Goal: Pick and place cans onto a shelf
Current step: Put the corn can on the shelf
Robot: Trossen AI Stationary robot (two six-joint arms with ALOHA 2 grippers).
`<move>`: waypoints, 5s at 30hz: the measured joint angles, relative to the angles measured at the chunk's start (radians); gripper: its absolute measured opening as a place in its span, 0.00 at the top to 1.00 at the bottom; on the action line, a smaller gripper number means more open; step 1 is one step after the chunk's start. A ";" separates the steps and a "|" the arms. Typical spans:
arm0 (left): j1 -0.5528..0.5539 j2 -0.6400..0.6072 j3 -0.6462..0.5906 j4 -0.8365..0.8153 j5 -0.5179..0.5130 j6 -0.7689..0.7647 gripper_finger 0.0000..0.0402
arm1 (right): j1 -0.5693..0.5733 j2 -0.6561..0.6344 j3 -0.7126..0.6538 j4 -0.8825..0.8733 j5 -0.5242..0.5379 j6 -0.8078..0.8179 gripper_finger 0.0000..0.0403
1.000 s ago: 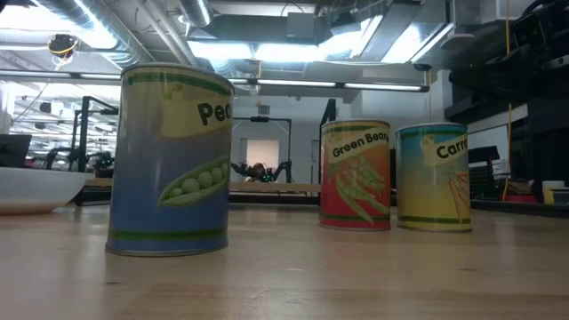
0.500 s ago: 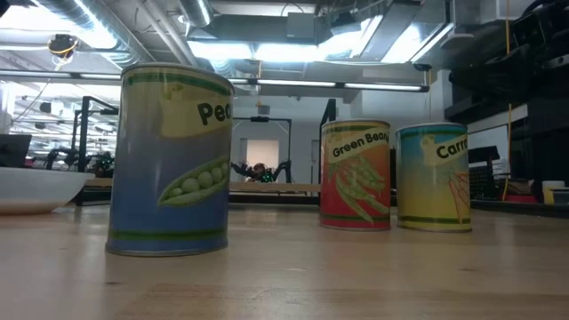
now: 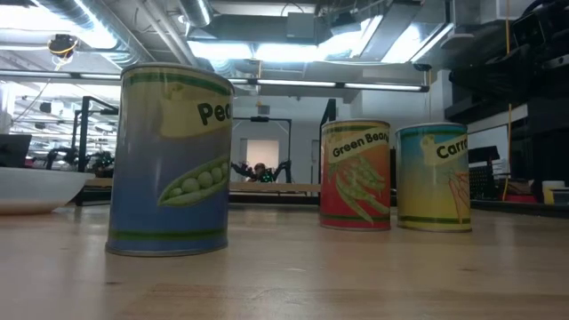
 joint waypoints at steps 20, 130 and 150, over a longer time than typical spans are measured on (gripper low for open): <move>0.257 -0.003 0.436 -0.025 -0.346 0.650 1.00 | 0.000 0.000 0.000 0.001 0.000 0.000 0.89; 1.395 0.299 0.481 0.012 -0.390 1.907 1.00 | 0.000 0.000 0.000 0.000 0.000 0.004 0.89; 1.382 0.294 0.477 0.018 -0.400 1.929 0.88 | 0.000 0.000 0.000 0.000 0.000 0.000 0.89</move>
